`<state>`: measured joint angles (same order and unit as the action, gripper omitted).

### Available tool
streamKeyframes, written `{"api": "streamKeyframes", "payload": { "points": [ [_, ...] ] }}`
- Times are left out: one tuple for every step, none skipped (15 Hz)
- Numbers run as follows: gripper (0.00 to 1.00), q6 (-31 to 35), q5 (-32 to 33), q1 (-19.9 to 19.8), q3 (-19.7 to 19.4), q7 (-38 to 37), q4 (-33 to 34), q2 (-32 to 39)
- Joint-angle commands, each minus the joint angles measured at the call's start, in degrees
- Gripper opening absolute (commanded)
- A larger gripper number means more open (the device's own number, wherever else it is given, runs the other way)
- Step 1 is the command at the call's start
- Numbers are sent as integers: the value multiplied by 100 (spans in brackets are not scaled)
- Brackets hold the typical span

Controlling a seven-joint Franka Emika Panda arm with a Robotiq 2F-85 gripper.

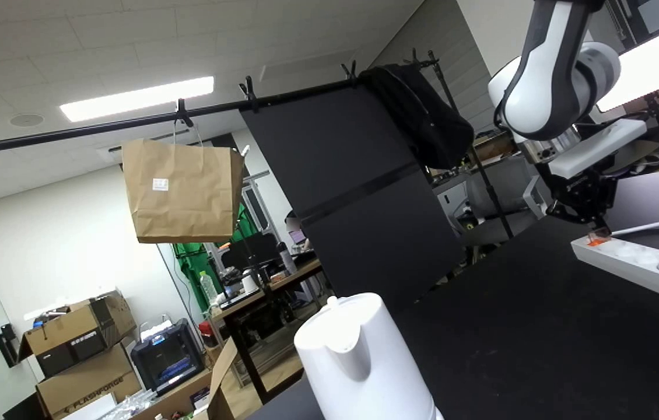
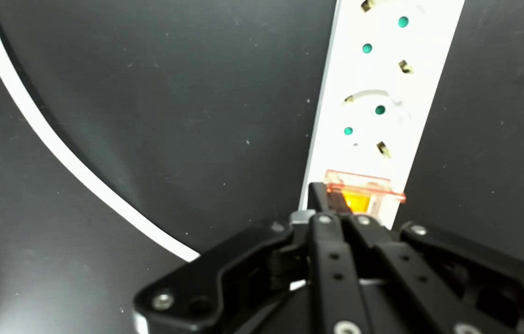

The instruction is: Turn off the switch on the adapter

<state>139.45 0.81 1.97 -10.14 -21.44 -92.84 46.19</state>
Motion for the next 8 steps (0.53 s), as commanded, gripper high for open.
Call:
{"api": "streamKeyframes", "payload": {
  "points": [
    [0, 109, -114, -24, 29, -146, -9, 34],
    [0, 149, -138, -31, 32, -139, -17, 42],
    [0, 188, -175, -34, 33, -138, -15, 54],
    [0, 213, -195, -36, 31, -136, -4, 69],
    [0, 235, -212, -39, 30, -134, 5, 77],
    [0, 244, -226, -41, 30, -129, 7, 69],
    [0, 241, -244, -36, 25, -128, 17, 61],
    [0, 252, -251, -27, 18, -125, 27, 55]
  ]
}}
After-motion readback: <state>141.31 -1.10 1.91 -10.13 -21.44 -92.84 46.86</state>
